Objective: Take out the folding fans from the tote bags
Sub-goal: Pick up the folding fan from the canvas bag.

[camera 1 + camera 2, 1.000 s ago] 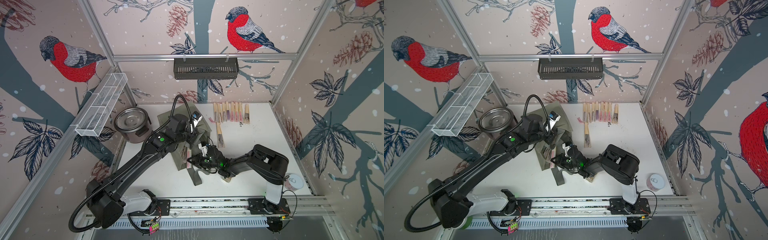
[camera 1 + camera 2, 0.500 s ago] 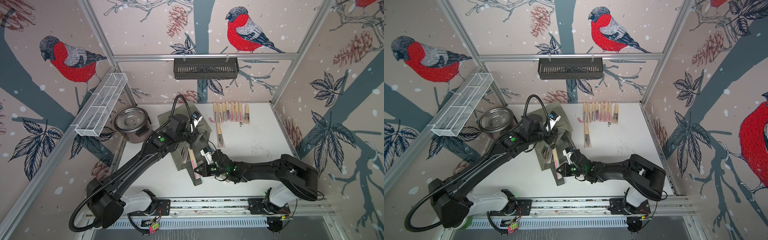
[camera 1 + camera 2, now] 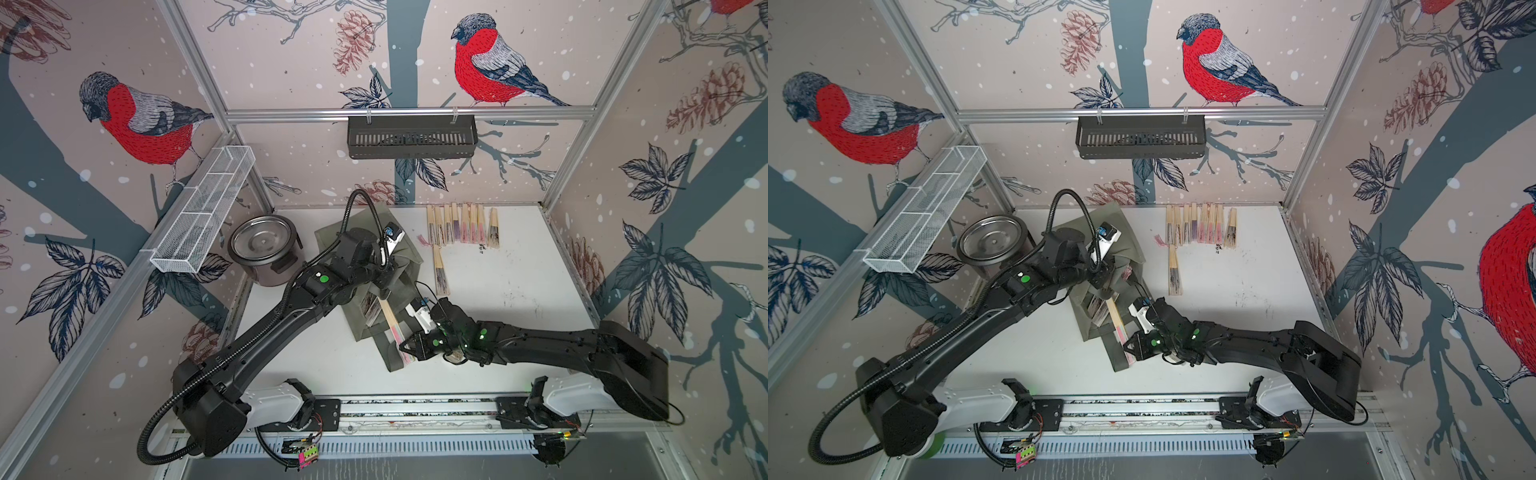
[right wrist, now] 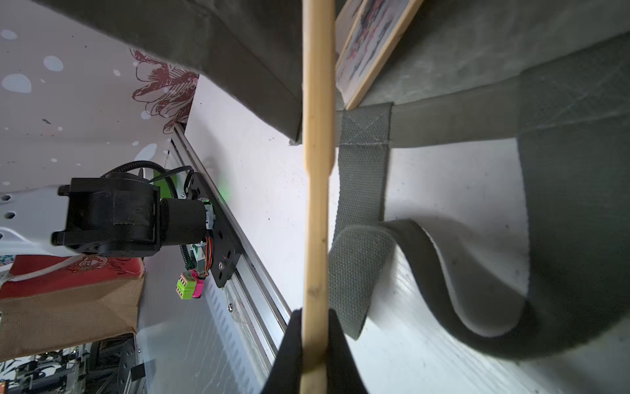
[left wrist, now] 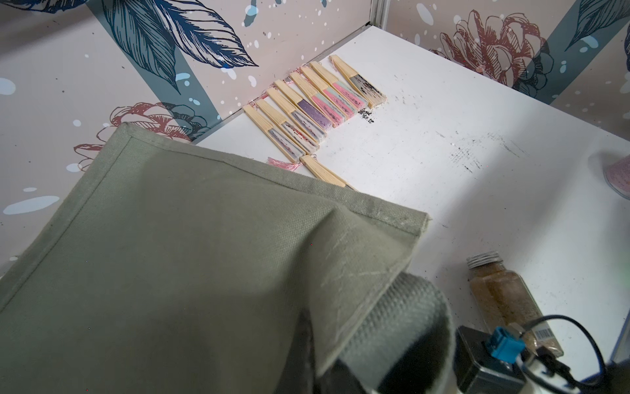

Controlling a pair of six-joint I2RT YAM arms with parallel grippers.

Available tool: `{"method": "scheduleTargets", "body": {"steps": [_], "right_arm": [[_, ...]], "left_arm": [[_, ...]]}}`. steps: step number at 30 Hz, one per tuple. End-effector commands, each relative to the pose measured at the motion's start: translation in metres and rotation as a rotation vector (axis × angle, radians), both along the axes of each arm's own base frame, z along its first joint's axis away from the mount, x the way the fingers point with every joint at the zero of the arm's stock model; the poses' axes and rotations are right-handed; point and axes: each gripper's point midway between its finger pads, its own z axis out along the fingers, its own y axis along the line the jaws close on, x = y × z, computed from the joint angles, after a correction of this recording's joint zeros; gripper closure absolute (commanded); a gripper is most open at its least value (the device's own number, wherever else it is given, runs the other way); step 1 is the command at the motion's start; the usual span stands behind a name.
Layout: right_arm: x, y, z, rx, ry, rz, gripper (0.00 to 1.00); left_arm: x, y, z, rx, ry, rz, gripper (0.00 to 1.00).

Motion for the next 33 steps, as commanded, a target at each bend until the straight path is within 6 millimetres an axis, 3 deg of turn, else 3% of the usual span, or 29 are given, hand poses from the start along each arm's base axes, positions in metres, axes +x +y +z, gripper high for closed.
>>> {"method": "scheduleTargets", "body": {"steps": [1, 5, 9, 10, 13, 16, 21, 33], "right_arm": [[0.02, 0.006, 0.008, 0.02, -0.058, -0.02, 0.88], [0.049, 0.031, 0.017, 0.036, -0.067, -0.012, 0.88], [0.052, 0.065, 0.035, -0.01, -0.2, 0.085, 0.88], [0.053, 0.068, 0.027, -0.03, -0.195, 0.101, 0.88], [0.068, 0.059, -0.001, -0.134, -0.147, 0.06, 0.88], [0.079, 0.036, -0.013, -0.114, -0.089, -0.022, 0.88], [0.061, 0.023, -0.01, -0.112, -0.101, 0.024, 0.88], [-0.007, -0.026, 0.013, -0.087, -0.038, 0.147, 0.88]], "left_arm": [[0.002, -0.003, 0.008, -0.009, -0.03, -0.011, 1.0], [0.002, -0.003, 0.007, -0.008, -0.03, -0.009, 1.0], [0.003, -0.002, 0.008, -0.007, -0.035, -0.003, 1.0], [0.002, -0.002, 0.008, -0.008, -0.035, -0.004, 1.0], [0.002, -0.002, 0.008, -0.008, -0.035, -0.004, 1.0], [0.002, -0.001, 0.009, -0.009, -0.038, -0.004, 1.0], [0.002, -0.003, 0.009, -0.012, -0.037, -0.009, 1.0], [0.002, -0.003, 0.008, -0.011, -0.032, -0.01, 1.0]]}}
